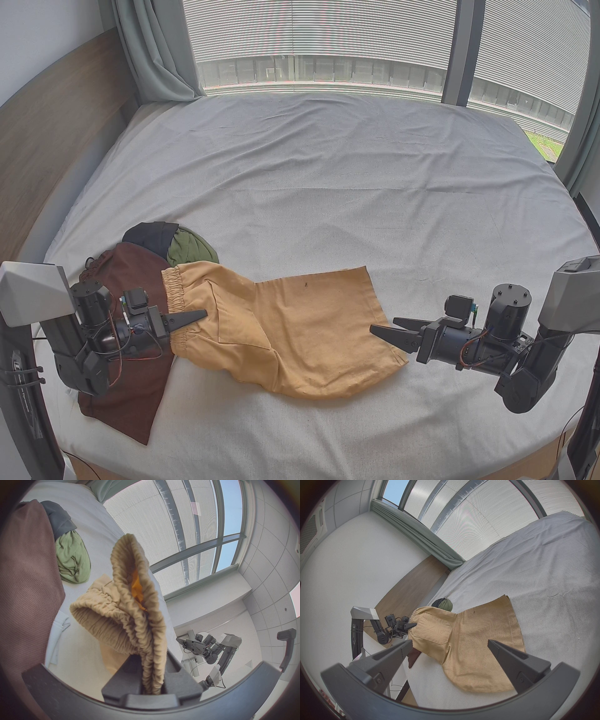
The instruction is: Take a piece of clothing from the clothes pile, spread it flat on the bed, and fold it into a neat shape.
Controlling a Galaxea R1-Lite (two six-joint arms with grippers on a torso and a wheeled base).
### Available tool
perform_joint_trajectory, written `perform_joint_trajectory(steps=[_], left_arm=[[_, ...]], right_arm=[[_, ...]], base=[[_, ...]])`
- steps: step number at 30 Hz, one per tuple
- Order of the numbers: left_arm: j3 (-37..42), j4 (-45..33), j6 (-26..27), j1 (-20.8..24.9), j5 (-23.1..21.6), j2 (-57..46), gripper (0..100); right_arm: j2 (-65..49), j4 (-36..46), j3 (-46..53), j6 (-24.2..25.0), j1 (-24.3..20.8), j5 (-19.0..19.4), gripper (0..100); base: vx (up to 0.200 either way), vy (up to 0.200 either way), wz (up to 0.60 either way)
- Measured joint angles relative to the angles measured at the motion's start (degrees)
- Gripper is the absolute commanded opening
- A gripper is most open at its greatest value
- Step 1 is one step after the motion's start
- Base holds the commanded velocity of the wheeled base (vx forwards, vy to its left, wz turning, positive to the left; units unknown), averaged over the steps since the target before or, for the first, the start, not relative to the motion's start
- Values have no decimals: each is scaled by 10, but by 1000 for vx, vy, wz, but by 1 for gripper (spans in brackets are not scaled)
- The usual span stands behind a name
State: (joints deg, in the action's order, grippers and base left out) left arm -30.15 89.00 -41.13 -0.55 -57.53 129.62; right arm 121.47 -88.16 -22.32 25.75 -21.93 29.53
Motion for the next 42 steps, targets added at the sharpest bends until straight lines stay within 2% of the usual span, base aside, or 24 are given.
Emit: perform_joint_trajectory(steps=[4,13,22,36,42], left_arm=[[-2,0,0,28,32,2,0],[-14,0,-1,88,63,8,0],[-53,-1,-37,146,72,17,0],[-103,-1,-62,179,74,50,0],[-134,-1,-96,211,103,65,0]], right_arm=[[0,0,0,0,-1,0,100],[0,0,-1,0,-3,-1,100],[0,0,-3,0,-4,-1,100],[0,0,-6,1,-1,-1,100],[0,0,-9,2,0,0,100]], base=[[0,0,0],[0,0,0],[0,0,0],[0,0,0],[0,0,0]])
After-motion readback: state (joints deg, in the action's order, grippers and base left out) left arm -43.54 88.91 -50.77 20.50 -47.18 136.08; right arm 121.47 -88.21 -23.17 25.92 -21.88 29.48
